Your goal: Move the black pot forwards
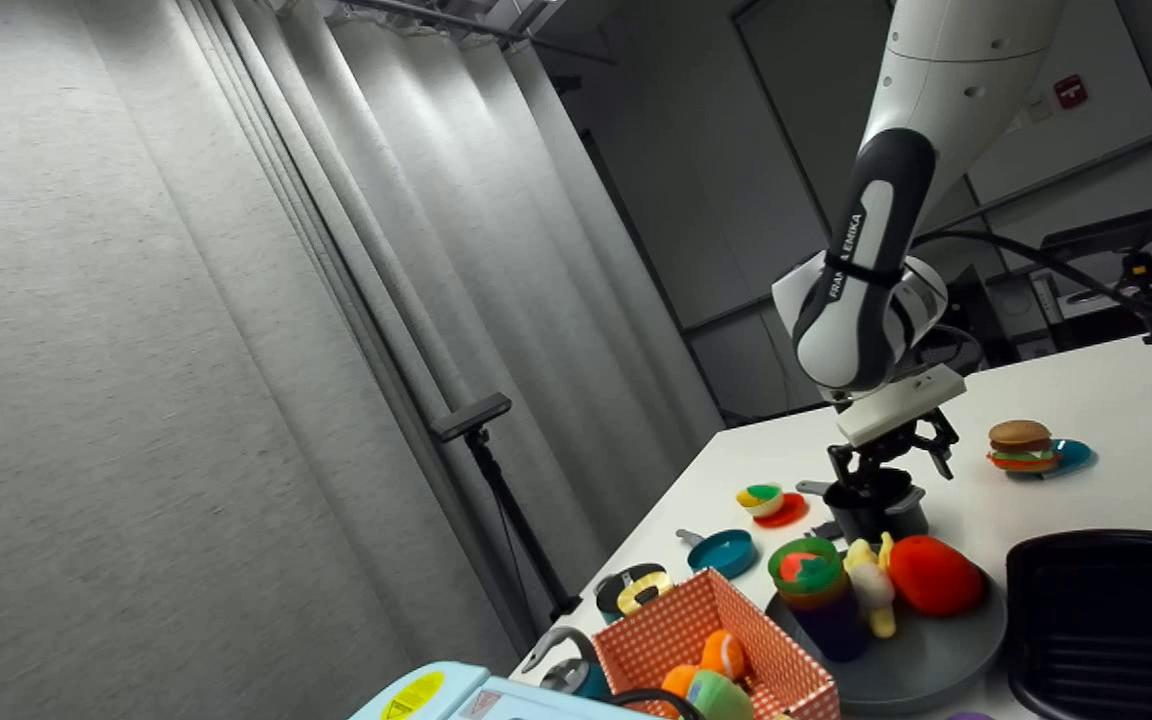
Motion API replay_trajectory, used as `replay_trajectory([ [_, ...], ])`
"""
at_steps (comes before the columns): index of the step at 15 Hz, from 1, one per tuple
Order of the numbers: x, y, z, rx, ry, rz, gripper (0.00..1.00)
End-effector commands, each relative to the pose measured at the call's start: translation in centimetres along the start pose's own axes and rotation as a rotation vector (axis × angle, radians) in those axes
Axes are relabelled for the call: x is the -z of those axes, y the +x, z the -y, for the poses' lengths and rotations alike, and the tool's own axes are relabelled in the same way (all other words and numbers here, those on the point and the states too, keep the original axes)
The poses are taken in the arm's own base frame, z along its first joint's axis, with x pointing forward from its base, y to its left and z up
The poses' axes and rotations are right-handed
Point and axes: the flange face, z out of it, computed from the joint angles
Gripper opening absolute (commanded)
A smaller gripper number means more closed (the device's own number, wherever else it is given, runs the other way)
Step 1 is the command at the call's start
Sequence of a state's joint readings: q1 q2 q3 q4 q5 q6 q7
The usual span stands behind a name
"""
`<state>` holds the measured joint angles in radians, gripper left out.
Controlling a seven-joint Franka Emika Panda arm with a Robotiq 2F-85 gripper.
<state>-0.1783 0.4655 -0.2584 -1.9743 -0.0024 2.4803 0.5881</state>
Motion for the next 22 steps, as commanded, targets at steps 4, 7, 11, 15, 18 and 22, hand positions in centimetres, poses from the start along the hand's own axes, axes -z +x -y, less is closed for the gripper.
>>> replay_trajectory([
  [4,-0.4,3.1,0.1,-0.043,0.017,-0.054,1.0],
  [7,-0.1,3.8,-0.2,-0.059,0.021,-0.062,0.73],
  [11,-0.1,3.6,-0.3,-0.063,0.016,-0.06,0.45],
  [15,0.0,3.3,-0.3,-0.044,0.015,-0.058,0.15],
  [18,0.3,3.5,-0.5,-0.023,0.011,-0.063,0.0],
  [22,1.3,3.9,-0.9,0.0,0.014,-0.075,0.01],
])
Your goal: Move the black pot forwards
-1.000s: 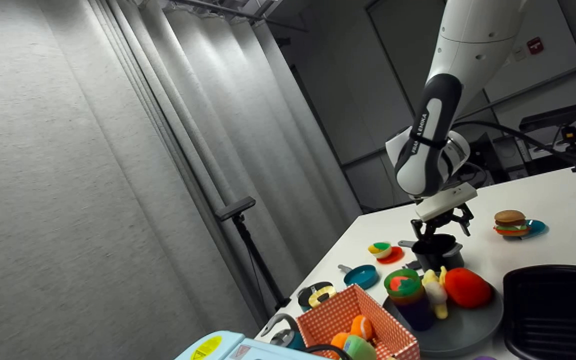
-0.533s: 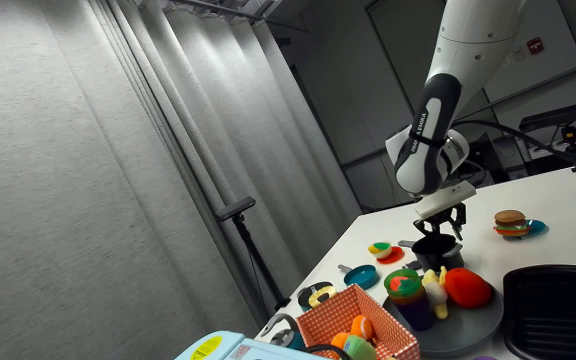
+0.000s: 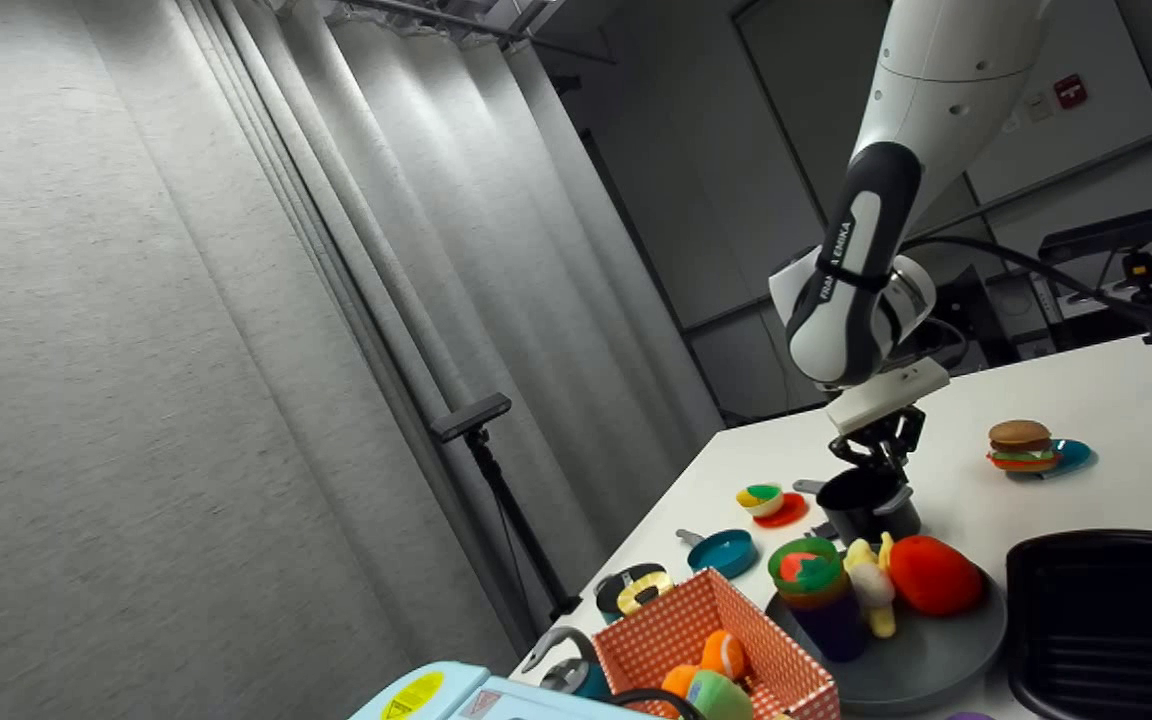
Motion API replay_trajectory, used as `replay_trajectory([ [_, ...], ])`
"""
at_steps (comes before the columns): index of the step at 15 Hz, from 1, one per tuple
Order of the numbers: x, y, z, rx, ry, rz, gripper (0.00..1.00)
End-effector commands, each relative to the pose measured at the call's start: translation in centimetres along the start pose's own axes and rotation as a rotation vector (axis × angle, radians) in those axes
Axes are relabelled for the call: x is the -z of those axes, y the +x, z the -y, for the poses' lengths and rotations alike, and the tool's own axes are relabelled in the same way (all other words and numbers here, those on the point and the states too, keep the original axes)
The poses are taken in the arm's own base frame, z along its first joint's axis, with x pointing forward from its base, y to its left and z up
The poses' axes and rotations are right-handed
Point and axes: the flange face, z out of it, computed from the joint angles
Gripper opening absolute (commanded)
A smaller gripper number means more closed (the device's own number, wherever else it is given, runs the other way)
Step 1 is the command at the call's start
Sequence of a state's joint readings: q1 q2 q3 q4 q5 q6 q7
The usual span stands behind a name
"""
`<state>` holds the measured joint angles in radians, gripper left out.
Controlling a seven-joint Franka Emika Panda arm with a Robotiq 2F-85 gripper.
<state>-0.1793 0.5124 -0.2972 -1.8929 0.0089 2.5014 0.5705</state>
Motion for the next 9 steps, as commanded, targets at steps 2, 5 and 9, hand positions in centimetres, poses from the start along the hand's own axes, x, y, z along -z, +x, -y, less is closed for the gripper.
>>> replay_trajectory([
  [2,1.3,1.2,-0.9,0.041,0.005,-0.022,0.01],
  [5,2.5,2.0,-1.6,0.092,0.017,-0.031,0.01],
  [9,4.8,2.9,-2.4,0.231,0.052,-0.034,0.01],
])
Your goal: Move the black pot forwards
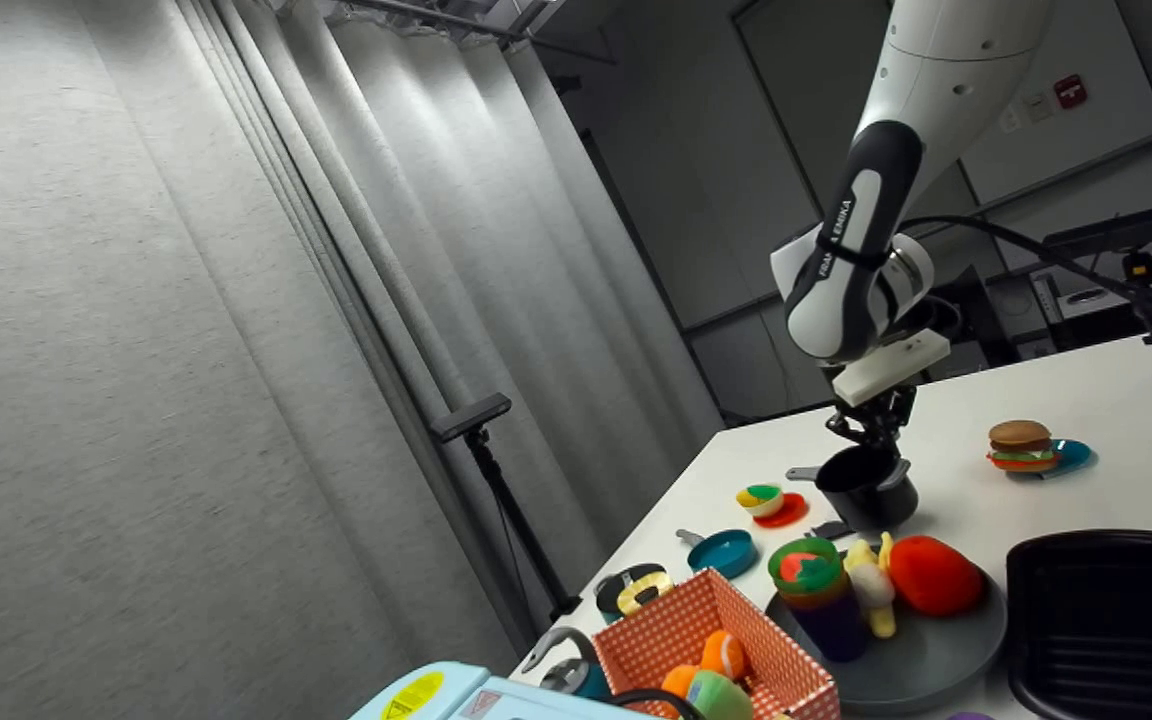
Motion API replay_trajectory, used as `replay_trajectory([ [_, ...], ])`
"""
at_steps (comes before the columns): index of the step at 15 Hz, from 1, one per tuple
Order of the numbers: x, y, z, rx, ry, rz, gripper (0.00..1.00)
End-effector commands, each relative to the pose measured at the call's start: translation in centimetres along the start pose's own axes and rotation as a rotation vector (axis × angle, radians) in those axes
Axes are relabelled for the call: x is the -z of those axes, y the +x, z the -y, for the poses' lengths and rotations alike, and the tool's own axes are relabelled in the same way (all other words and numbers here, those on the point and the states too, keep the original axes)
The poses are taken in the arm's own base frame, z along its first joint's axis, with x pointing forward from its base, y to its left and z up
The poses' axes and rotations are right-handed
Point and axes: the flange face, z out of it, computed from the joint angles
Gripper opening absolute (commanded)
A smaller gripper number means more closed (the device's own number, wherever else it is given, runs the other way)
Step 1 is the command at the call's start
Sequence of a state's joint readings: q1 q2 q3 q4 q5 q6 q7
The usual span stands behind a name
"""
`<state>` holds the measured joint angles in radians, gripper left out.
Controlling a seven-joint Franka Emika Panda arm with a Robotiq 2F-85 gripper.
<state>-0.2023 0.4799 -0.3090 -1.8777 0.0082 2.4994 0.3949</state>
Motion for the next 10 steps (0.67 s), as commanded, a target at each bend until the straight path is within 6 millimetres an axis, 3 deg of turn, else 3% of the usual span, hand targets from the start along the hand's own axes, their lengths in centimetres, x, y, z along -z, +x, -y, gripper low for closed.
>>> replay_trajectory([
  [1,3.0,0.9,-1.1,0.142,0.053,0.005,0.01],
  [10,5.7,2.0,-3.9,0.616,0.109,0.127,0.01],
])
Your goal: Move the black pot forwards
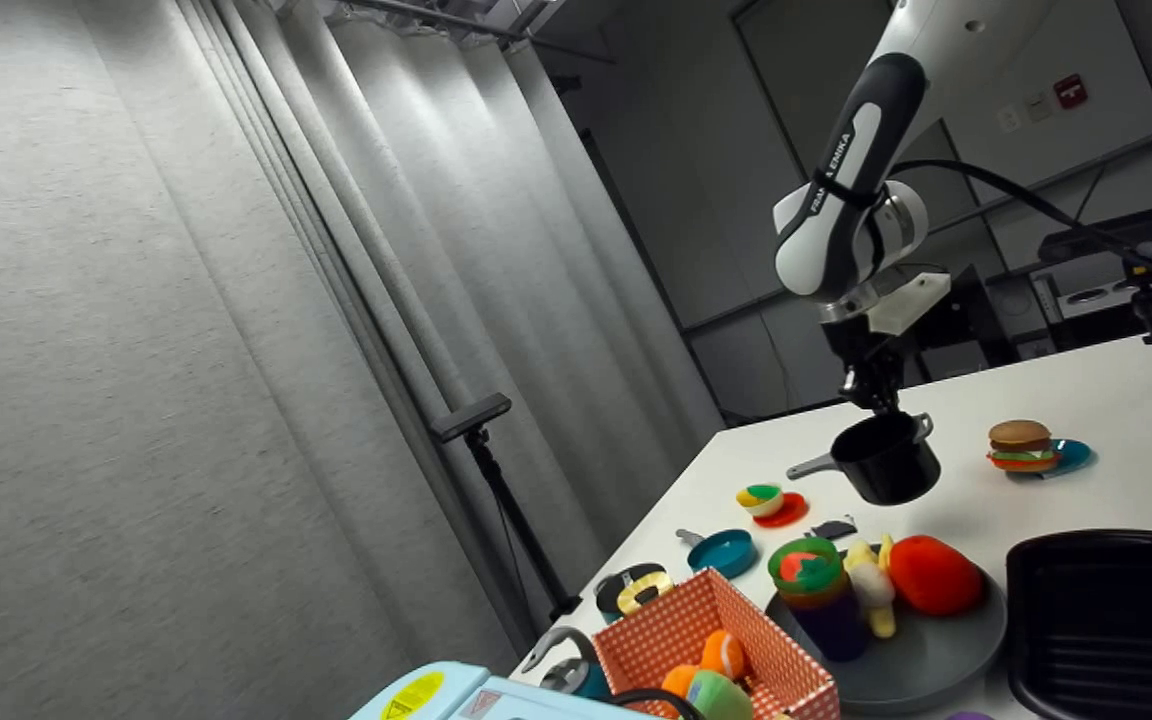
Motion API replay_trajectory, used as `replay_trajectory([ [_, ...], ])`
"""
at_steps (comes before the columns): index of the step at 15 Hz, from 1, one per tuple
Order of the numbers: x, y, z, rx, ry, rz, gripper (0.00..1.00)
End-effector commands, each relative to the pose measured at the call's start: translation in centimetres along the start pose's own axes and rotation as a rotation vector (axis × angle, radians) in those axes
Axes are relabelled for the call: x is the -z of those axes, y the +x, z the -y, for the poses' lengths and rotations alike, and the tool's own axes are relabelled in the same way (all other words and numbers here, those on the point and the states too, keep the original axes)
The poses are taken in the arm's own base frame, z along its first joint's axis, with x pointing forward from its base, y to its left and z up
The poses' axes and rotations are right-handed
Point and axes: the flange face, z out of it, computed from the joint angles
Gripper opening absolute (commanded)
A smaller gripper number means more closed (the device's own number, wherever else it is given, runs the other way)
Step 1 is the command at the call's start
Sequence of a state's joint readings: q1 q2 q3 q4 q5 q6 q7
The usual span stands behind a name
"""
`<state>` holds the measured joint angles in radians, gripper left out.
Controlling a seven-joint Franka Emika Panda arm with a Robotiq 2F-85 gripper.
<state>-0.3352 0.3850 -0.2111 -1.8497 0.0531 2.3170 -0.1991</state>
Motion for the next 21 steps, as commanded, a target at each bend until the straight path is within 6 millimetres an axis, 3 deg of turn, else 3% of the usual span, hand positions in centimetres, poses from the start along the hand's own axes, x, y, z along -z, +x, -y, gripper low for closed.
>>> replay_trajectory([
  [1,1.6,0.1,-1.3,0.153,0.036,0.054,0.01],
  [5,1.9,0.1,-1.4,0.338,0.065,0.121,0.01],
  [13,1.3,0.0,0.5,0.714,0.189,0.203,0.01],
  [17,1.0,0.6,-0.1,0.772,0.177,0.19,0.01],
  [21,0.0,1.0,-0.6,0.722,0.15,0.148,0.01],
])
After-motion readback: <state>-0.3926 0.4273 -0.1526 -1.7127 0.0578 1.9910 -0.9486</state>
